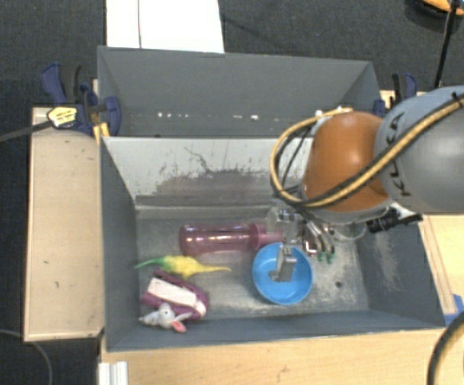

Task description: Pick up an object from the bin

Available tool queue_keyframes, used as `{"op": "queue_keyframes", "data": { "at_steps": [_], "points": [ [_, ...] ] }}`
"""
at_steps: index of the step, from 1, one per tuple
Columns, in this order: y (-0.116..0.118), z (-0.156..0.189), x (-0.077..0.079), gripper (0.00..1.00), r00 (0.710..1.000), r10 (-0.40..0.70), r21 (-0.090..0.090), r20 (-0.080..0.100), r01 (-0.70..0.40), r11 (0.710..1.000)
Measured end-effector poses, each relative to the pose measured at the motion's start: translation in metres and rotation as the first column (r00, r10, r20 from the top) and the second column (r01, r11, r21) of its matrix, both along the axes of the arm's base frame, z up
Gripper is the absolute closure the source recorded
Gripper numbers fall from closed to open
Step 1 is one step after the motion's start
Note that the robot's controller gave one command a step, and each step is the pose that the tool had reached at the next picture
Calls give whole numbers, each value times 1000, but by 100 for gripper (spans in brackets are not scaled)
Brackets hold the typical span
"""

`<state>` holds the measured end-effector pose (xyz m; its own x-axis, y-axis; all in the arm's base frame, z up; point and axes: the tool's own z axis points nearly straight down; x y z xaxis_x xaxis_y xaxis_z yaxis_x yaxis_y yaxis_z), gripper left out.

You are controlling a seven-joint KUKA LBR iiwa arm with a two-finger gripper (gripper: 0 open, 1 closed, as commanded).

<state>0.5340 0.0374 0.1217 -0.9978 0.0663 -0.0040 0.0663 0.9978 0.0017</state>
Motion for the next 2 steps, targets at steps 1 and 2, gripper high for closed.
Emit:
{"op": "queue_keyframes", "data": {
  "at_steps": [1,2],
  "points": [
    [34,-37,29,0,987,163,-3,1,-163,987],
    [50,-46,48,0,980,201,-1,7,-201,980]
  ]
}}
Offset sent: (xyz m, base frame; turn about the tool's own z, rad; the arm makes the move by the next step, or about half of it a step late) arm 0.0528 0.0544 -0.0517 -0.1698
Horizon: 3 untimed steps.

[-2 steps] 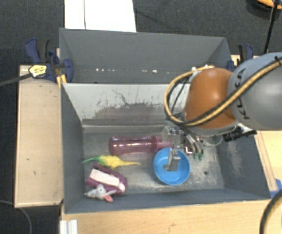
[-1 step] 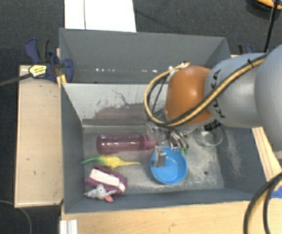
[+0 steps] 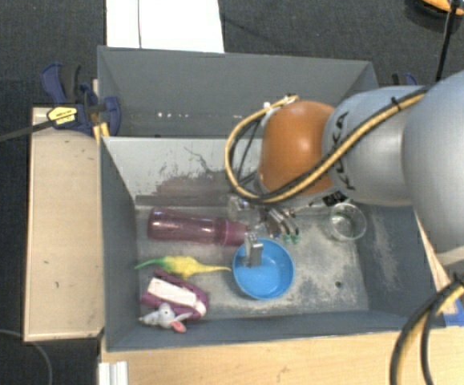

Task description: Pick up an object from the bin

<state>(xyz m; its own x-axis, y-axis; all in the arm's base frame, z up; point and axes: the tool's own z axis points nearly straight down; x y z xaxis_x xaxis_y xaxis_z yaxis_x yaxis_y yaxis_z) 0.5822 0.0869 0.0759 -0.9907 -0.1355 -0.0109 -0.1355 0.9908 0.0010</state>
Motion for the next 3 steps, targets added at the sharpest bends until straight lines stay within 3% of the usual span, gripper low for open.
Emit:
{"op": "queue_keyframes", "data": {
  "at_steps": [1,2,3],
  "points": [
    [28,-5,-11,0,1000,22,-3,-2,-22,1000],
    [49,-4,-10,100,1000,-30,-1,6,30,1000],
    [49,-4,-10,100,1000,-31,-1,6,31,1000]
  ]
}}
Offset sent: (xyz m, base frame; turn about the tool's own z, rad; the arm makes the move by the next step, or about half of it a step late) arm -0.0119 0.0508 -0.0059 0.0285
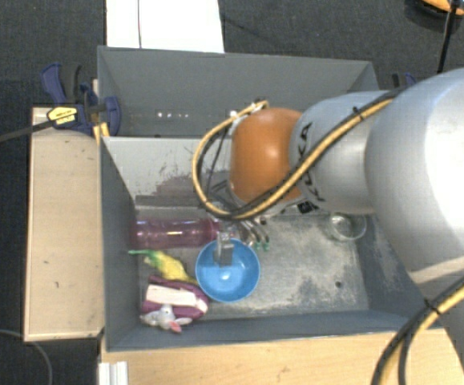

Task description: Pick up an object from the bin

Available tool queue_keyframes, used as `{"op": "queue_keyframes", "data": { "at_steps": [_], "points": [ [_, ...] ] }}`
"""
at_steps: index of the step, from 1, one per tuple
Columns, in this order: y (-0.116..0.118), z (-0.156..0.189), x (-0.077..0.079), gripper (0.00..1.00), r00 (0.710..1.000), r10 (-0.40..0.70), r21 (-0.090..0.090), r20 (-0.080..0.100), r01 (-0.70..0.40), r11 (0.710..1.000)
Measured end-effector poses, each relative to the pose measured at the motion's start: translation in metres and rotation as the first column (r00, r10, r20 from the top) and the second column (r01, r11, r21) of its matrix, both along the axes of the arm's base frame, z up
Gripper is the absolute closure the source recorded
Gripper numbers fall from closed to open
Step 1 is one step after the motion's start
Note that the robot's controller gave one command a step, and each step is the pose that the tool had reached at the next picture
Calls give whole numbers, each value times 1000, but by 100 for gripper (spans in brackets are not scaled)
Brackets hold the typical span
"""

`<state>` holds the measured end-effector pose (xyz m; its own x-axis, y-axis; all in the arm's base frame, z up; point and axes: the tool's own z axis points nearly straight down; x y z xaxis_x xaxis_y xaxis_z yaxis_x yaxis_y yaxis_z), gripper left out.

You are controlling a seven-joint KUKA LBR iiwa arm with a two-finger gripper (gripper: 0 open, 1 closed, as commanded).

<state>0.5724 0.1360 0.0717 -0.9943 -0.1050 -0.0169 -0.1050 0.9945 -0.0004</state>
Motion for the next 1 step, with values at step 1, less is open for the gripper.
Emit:
{"op": "queue_keyframes", "data": {
  "at_steps": [1],
  "points": [
    [0,1,0,100,1000,0,0,1,0,1000]
  ]
}}
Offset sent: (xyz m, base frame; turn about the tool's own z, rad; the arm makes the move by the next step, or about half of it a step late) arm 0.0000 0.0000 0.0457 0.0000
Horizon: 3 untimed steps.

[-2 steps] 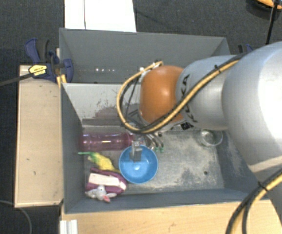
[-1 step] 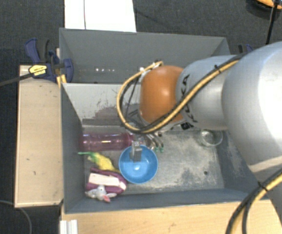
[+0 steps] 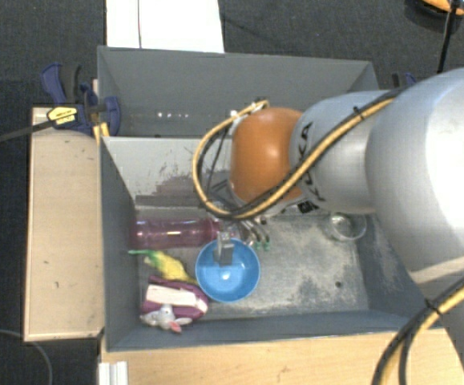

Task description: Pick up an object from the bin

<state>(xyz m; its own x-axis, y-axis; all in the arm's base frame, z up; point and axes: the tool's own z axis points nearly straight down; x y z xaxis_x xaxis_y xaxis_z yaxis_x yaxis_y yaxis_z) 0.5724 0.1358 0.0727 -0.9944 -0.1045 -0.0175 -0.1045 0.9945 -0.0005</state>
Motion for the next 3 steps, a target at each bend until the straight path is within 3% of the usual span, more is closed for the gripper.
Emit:
{"op": "queue_keyframes", "data": {
  "at_steps": [3],
  "points": [
    [0,45,-1,100,1000,-2,-1,-7,2,1000]
  ]
}}
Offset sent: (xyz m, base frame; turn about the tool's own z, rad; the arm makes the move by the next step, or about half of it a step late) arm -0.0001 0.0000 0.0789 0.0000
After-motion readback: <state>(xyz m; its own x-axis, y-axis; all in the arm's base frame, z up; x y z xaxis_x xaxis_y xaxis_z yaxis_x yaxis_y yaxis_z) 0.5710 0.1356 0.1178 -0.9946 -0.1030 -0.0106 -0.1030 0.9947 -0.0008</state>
